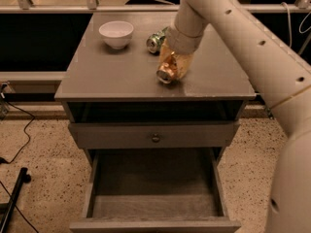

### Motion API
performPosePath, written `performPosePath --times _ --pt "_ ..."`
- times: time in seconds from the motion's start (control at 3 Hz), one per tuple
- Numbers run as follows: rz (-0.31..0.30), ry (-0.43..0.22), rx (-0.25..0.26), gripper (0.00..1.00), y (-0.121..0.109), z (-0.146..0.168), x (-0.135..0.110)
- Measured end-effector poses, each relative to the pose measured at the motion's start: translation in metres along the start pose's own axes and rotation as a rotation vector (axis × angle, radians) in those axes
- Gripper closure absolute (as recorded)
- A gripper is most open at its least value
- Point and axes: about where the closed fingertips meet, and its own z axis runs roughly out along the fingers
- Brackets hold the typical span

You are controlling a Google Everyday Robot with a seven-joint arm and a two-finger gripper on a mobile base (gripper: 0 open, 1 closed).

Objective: Pick orange can from middle drawer and place on counter

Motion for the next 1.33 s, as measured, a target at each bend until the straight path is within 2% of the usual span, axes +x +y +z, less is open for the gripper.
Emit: performPosePath --times 0.33,1.0,1.33 --pt "-0.042 -0.033 -0.036 0.51 -0.011 0.008 -0.023" --pt "-0.041 -0.031 -0.019 0.05 -0.015 0.014 -0.020" --pt "-0.033 -0.024 -0.008 0.00 -0.012 0.019 -0.019"
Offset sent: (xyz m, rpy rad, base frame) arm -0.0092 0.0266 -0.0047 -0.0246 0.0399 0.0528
